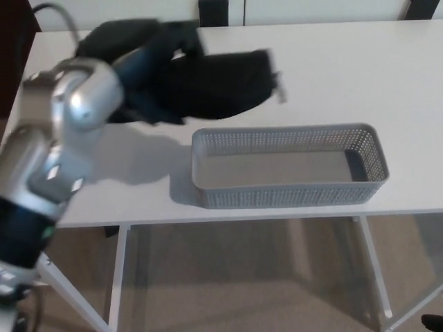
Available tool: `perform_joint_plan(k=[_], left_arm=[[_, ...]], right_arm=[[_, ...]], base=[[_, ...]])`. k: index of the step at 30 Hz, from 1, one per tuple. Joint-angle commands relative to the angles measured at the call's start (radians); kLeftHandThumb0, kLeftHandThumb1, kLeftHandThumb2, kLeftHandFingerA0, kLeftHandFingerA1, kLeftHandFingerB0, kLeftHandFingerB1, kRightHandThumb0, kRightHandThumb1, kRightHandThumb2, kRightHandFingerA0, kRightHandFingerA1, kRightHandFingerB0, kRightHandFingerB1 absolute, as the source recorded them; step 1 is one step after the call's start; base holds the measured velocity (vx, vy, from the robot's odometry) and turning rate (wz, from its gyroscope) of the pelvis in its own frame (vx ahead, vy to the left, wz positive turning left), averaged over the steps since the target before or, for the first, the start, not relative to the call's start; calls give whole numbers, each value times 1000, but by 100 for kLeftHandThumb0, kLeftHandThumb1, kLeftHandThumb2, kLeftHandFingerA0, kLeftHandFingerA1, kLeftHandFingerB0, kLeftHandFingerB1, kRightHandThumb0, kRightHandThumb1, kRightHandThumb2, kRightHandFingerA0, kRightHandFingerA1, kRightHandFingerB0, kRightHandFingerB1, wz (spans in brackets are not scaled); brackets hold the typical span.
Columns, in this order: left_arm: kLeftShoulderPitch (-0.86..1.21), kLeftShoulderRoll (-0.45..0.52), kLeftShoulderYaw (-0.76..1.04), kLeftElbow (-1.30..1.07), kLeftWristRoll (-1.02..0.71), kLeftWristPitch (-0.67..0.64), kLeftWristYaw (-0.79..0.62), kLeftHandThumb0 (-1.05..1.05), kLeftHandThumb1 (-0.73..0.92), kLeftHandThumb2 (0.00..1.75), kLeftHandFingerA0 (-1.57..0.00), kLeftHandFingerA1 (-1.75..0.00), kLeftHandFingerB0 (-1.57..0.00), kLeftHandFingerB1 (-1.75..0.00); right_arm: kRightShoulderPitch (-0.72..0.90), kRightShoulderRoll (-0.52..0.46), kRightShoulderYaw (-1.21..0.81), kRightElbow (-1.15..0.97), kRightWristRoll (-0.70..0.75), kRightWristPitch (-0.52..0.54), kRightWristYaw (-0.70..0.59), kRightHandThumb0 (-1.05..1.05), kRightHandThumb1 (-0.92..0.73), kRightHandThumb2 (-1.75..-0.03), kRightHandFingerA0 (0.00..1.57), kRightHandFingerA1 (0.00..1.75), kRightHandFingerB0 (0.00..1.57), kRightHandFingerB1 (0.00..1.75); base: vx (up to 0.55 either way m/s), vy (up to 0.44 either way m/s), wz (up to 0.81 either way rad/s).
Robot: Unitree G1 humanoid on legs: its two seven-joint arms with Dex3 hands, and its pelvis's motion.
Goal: The robot walk towards a table in front and pick up a black pencil case on the left hand side and put the pencil case into a small container on the right hand side
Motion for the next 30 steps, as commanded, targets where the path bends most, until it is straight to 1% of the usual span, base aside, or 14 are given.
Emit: perform_joint_plan(k=[1, 3, 4, 5, 7, 8, 9, 10, 14, 16, 17, 22, 25, 30], left_arm=[[-111, -143, -53, 42, -8, 158, -56, -4, 66, 48, -65, -174, -47, -154], [-130, -186, -44, 71, -28, 165, -38, -6, 64, 51, -63, -175, -49, -158], [-137, -197, -49, 80, -24, 163, -34, -5, 63, 49, -67, -172, -50, -141], [-161, -212, -70, 105, -4, 161, -35, -11, 62, 54, -65, -158, -70, -80], [-195, -238, -107, 158, 19, 158, -32, -14, 57, 58, -71, -132, -65, -58], [-198, -243, -112, 167, 20, 156, -29, -14, 57, 58, -71, -132, -65, -58], [-205, -264, -121, 181, 18, 176, -28, -11, 57, 56, -76, -95, -78, -68], [-202, -274, -125, 183, 16, 177, -19, -12, 57, 57, -72, -127, -65, -120], [-205, -309, -163, 235, 45, 188, 23, -12, 58, 56, -65, -143, -70, -66], [-200, -323, -170, 274, 39, 172, 53, -12, 57, 58, -68, -138, -73, -82], [-192, -345, -176, 302, 34, 179, 63, -19, 57, 59, -73, -145, -66, -132], [-190, -374, -174, 366, 19, 183, 80, -12, 56, 58, -74, -139, -76, -87], [-182, -379, -179, 375, 27, 186, 103, -11, 55, 57, -78, -141, -67, -128], [-164, -370, -198, 405, 34, 166, 133, -15, 55, 58, -77, -133, -73, -113]], right_arm=[[14, -2, 7, 10, -10, -10, 4, -39, -63, -59, 61, 45, 50, 40], [6, -4, 11, 16, -12, -10, 5, -45, -52, -81, 55, 57, 44, 51], [6, -4, 12, 17, -13, -10, 3, -38, -63, -59, 66, 46, 51, 40], [4, -3, 11, 18, -13, -9, -2, -38, -63, -59, 68, 47, 51, 40], [1, -3, 11, 15, -13, -9, -6, -37, -63, -59, 67, 47, 51, 40], [1, -3, 11, 14, -13, -9, -6, -37, -63, -59, 67, 47, 51, 40], [1, -6, 15, 9, -18, -9, -7, -37, -63, -59, 67, 47, 51, 40], [0, -8, 18, 10, -23, -13, -8, -37, -64, -59, 69, 47, 52, 41], [-11, -11, 37, 11, -40, -11, -19, -38, -63, -59, 71, 47, 53, 41], [-10, -10, 45, 8, -44, -11, -26, -38, -63, -59, 71, 47, 54, 41], [-10, -8, 49, 6, -47, 0, -32, -44, -52, -81, 64, 59, 48, 52], [-19, -4, 44, 3, -34, 5, -27, -38, -62, -59, 71, 48, 54, 41], [-25, -6, 47, 0, -37, 5, -24, -39, -63, -59, 71, 48, 54, 41], [-29, -12, 62, 1, -57, -4, -35, -38, -63, -60, 72, 47, 55, 41]], base=[[0, 0, 0], [0, 0, 0], [0, 0, 0], [0, 0, 0], [0, 0, 0], [0, 0, 0], [0, 0, 0], [0, 0, 0], [0, 0, 0], [0, 0, 0], [0, 0, 0], [0, 0, 0], [0, 0, 0], [0, 0, 0]])
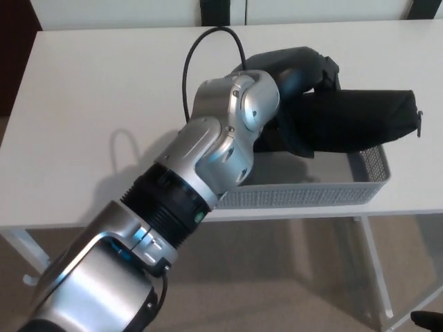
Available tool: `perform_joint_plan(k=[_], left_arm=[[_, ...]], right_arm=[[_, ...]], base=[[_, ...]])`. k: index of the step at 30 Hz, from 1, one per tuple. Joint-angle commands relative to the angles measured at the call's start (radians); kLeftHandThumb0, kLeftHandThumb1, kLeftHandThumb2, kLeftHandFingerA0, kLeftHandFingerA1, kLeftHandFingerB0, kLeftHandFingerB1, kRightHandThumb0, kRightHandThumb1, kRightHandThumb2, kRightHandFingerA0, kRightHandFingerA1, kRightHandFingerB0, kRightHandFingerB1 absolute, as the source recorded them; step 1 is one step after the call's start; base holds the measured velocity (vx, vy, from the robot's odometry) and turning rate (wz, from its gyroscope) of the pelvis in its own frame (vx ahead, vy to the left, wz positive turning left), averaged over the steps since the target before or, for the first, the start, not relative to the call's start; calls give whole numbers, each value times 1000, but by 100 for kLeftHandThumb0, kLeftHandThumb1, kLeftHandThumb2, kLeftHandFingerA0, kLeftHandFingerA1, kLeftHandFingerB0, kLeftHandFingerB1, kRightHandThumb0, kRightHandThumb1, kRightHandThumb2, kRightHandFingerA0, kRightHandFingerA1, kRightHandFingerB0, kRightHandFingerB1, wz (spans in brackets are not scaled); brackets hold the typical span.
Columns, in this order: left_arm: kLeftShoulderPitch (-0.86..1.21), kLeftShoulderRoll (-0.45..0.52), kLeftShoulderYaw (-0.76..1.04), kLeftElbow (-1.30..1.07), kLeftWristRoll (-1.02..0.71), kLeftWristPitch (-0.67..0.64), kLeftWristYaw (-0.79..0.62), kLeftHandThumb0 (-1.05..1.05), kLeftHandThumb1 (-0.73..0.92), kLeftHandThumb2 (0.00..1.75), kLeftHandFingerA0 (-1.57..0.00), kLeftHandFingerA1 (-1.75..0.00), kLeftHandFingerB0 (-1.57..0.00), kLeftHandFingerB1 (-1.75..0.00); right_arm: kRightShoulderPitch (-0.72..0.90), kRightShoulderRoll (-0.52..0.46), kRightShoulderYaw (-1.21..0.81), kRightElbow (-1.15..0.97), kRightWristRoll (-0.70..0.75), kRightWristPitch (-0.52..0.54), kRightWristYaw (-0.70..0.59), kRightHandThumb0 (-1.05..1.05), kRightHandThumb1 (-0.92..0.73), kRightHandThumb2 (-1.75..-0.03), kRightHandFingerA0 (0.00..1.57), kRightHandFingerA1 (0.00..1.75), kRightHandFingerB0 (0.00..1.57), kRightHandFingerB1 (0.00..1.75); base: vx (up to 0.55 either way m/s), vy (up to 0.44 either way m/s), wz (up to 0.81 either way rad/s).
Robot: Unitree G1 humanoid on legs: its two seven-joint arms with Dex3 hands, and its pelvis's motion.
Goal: The robot walk towards a table in front and pick up a black pencil case on the left hand side and put the pencil case into a small container on the right hand side
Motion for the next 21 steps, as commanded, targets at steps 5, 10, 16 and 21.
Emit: perform_joint_plan(k=[5, 10, 16, 21], left_arm=[[9, 26, -34, 63, 28, -13, 77, -18, 57, 57, -74, -115, -73, -98], [-23, 12, -23, 106, -3, 58, 8, -48, 56, 56, -44, -49, -26, -35], [-114, 36, -58, 171, -12, 154, -201, -86, 48, 75, 0, 0, 0, -1], [-124, 58, -46, 184, -34, 149, -238, -89, 59, 58, 0, 0, 0, 0]], right_arm=[[-6, -12, 15, 5, -29, -4, -17, -40, -64, -60, 71, 46, 55, 41], [-11, -11, 6, 7, -17, -8, -10, -40, -63, -59, 74, 48, 56, 41], [-26, -17, 9, 9, -23, -13, -11, -42, -63, -59, 74, 48, 55, 41], [-32, -11, 1, 8, -14, 0, -6, -40, -63, -59, 74, 49, 56, 42]], base=[[0, 0, 0], [0, 0, 0], [0, 0, 0], [0, 0, 0]])
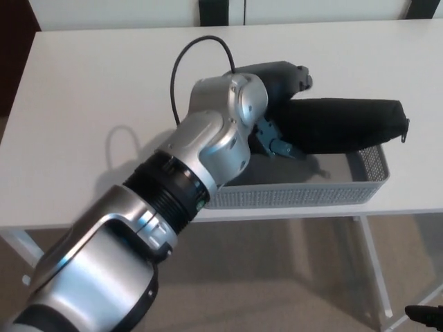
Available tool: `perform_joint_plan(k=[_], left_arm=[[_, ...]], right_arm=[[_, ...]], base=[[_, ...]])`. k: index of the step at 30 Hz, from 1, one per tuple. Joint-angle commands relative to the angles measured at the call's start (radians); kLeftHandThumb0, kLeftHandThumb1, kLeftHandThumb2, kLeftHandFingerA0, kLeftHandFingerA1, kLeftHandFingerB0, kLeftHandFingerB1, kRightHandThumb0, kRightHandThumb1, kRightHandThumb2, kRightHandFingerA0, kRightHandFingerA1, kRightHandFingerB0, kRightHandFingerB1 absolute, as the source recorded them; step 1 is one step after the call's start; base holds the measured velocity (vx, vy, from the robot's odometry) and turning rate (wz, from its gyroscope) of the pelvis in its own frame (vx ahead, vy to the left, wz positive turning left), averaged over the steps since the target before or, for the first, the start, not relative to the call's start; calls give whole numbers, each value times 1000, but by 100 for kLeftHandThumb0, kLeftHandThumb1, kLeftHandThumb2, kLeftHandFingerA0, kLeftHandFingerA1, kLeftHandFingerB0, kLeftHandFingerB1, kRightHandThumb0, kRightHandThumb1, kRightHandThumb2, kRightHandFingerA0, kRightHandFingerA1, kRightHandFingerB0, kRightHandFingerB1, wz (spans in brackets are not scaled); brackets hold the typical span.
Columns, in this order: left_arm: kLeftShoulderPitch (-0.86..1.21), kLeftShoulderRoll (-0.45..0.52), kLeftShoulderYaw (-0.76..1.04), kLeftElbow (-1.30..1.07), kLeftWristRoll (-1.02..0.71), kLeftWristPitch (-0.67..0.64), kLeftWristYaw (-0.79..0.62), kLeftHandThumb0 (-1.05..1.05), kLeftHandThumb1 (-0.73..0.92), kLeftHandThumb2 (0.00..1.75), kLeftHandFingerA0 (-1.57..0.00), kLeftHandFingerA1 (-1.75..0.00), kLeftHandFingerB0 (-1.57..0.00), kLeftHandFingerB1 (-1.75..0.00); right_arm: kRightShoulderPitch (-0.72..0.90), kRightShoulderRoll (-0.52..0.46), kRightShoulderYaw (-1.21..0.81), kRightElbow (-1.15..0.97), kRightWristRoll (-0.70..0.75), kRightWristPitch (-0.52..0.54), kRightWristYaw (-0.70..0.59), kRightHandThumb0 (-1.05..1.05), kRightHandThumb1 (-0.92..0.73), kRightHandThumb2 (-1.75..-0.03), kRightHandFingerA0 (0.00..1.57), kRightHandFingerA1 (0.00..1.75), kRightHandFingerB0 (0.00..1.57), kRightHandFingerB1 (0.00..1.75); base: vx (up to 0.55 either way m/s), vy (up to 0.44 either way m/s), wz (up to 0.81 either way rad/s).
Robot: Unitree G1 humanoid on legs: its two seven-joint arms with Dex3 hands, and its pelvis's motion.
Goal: The robot walk towards a table in front and pick up a black pencil case on the left hand side and put the pencil case into a small container on the right hand side
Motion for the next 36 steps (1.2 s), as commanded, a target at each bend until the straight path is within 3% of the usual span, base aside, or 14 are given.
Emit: perform_joint_plan(k=[1, 4, 5, 7, 8, 11, 13, 14, 22, 23, 24, 25, 26, 36], left_arm=[[-37, 39, -3, 23, -22, 60, -130, -89, 59, 58, 0, 0, 0, 0], [-50, 44, -13, 39, -14, 63, -144, -90, 59, 57, 0, 0, 0, 0], [-58, 48, -12, 47, -19, 65, -159, -88, 45, 86, 0, 0, 0, 0], [-64, 53, -9, 49, -23, 64, -173, -86, 43, 86, 0, 0, 0, 0], [-66, 56, -8, 48, -26, 62, -181, -100, 51, 64, 0, 0, 0, 0], [-71, 79, -8, 22, -28, 53, -217, -98, 52, 61, 0, 0, 0, 0], [-76, 86, -8, 18, -28, 47, -225, -98, 53, 62, 0, 0, 0, 0], [-77, 91, -9, 14, -26, 44, -228, -86, 43, 86, 0, 0, 0, 0], [-57, 116, -21, -33, -16, 42, -243, -86, 44, 86, 0, 0, 0, 0], [-52, 114, -14, -39, -23, 52, -244, -84, 43, 85, 0, 0, 0, 0], [-49, 113, -8, -44, -28, 59, -243, -82, 42, 83, 0, 0, 0, 0], [-45, 108, 11, -49, -43, 69, -235, -79, 40, 82, 0, 0, 0, 0], [-44, 106, 16, -51, -45, 70, -231, -80, 41, 82, 0, 0, 0, 0], [-66, 104, 12, -61, -47, 66, -236, -84, 42, 85, 0, 0, 0, 0]], right_arm=[[-11, -10, -11, 7, 4, 2, -1, -40, -63, -59, 74, 49, 56, 42], [-17, -6, -17, 13, 10, 4, 2, -40, -62, -58, 72, 48, 55, 41], [-21, -5, -20, 16, 12, 14, 3, -38, -63, -59, 70, 47, 55, 41], [-20, -5, -24, 15, 16, 18, 8, -37, -63, -59, 69, 46, 55, 41], [-20, -6, -24, 15, 14, 19, 7, -38, -63, -59, 69, 46, 55, 41], [-17, -9, -24, 10, 10, 19, 9, -38, -63, -59, 69, 46, 55, 41], [-23, -11, -25, 13, 10, 22, 10, -38, -63, -59, 69, 46, 55, 41], [-26, -9, -29, 15, 14, 26, 10, -37, -63, -59, 68, 46, 55, 41], [-12, -8, -22, 18, -2, 17, -5, -38, -63, -59, 73, 48, 55, 41], [-14, -8, -20, 25, -5, 13, -7, -44, -52, -81, 65, 60, 50, 54], [-14, -7, -20, 25, -4, 13, -6, -45, -51, -81, 66, 60, 50, 54], [-18, -7, -20, 26, -4, 15, -8, -45, -51, -81, 67, 61, 51, 54], [-20, -8, -19, 27, -5, 14, -8, -39, -62, -59, 76, 50, 55, 42], [-24, -6, -21, 17, 1, 17, 6, -40, -63, -59, 69, 47, 55, 41]], base=[[0, 0, 0], [0, 0, 0], [0, 0, 0], [0, 0, 0], [0, 0, 0], [0, 0, 0], [0, 0, 0], [0, 0, 0], [0, 0, 0], [0, 0, 0], [0, 0, 0], [0, 0, 0], [0, 0, 0], [0, 0, 0]])
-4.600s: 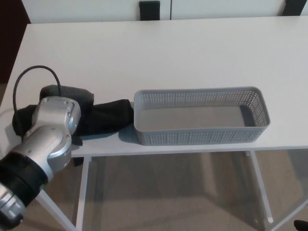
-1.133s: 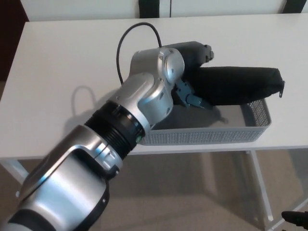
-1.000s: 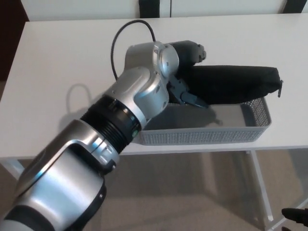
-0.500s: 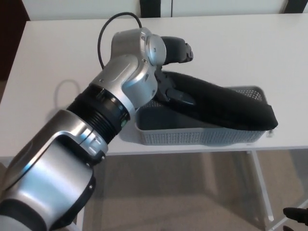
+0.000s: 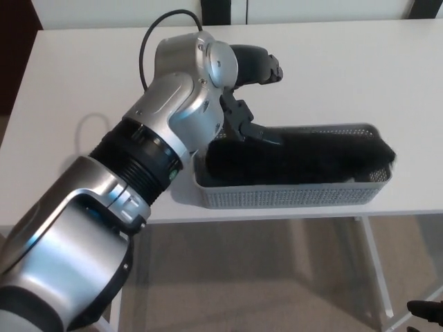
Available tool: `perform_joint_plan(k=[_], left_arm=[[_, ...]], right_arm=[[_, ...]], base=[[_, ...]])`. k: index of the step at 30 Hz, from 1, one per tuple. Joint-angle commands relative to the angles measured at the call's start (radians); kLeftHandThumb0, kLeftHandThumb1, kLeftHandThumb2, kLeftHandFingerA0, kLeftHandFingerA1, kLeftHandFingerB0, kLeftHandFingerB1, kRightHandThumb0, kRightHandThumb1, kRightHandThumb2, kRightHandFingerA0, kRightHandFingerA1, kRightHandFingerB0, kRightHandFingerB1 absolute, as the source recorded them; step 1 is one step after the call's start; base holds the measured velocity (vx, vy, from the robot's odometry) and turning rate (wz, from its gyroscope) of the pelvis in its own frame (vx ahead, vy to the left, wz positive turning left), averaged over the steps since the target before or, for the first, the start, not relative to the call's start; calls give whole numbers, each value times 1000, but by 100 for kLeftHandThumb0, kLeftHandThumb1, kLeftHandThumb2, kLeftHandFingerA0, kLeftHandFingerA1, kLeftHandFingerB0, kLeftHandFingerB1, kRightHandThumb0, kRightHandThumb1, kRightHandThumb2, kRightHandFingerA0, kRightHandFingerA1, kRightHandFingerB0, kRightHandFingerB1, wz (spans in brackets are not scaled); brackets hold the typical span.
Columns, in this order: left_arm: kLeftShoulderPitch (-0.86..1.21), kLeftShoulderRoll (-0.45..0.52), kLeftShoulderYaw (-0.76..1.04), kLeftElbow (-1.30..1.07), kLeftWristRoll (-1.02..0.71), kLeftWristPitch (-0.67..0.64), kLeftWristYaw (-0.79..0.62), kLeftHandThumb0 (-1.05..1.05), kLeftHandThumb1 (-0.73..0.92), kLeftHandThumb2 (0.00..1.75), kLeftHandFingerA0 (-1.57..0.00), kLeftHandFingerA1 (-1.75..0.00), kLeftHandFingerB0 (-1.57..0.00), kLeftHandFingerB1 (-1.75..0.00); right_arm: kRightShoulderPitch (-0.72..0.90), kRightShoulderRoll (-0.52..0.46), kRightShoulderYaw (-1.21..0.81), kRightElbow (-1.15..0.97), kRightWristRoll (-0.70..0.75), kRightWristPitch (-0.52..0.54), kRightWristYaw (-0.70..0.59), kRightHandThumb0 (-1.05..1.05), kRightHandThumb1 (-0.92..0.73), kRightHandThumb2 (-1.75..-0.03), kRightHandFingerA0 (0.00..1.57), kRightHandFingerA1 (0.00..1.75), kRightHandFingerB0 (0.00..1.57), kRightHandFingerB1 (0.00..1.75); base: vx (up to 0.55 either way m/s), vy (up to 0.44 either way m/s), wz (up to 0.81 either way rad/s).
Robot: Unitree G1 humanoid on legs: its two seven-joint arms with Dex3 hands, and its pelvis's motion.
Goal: The robot walk towards a table in front and pick up a black pencil case on the left hand side and put the pencil case into a small container on the right hand side
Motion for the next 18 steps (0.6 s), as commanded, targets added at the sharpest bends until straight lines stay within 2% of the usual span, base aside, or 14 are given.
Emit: perform_joint_plan(k=[1, 6, 11, 14, 15, 16, 18], left_arm=[[-15, 5, 7, -11, -16, 22, -15, -84, 42, 85, 0, 0, 0, 0], [-38, 20, 30, -18, -35, 7, -29, -86, 43, 85, 0, 0, 0, 0], [-66, 92, 67, -148, -45, -3, -79, -90, 47, 87, 0, 0, 0, 0], [-43, 152, 138, -325, -86, 59, -124, -89, 48, 88, 0, 0, 0, 0], [-30, 192, 174, -434, -96, 77, -144, -94, 59, 58, 0, 0, 0, 0], [17, 253, 228, -621, -117, 110, -194, -92, 59, 59, 0, 0, 0, 0], [98, 302, 313, -841, -161, 150, -232, -85, 57, 58, 0, 0, 0, 0]], right_arm=[[-4, -8, -1, -1, 1, 8, 5, -40, -63, -59, 70, 46, 54, 41], [-1, -7, -2, -2, 3, -2, 7, -39, -63, -59, 69, 46, 55, 42], [-1, 0, 4, -5, -2, 2, 1, -39, -63, -59, 70, 46, 55, 41], [7, 2, 8, -1, -5, 4, -6, -39, -62, -59, 71, 47, 55, 41], [7, 3, 7, 1, -5, 2, -7, -39, -62, -58, 72, 47, 56, 41], [17, 1, 14, 1, -13, -2, -12, -38, -62, -59, 73, 48, 57, 42], [32, -2, 19, 0, -19, -4, -12, -38, -62, -59, 74, 48, 56, 42]], base=[[0, 0, 0], [0, 0, 0], [0, 0, 0], [0, 0, 0], [0, 0, 0], [0, 0, 0], [0, 0, 0]])
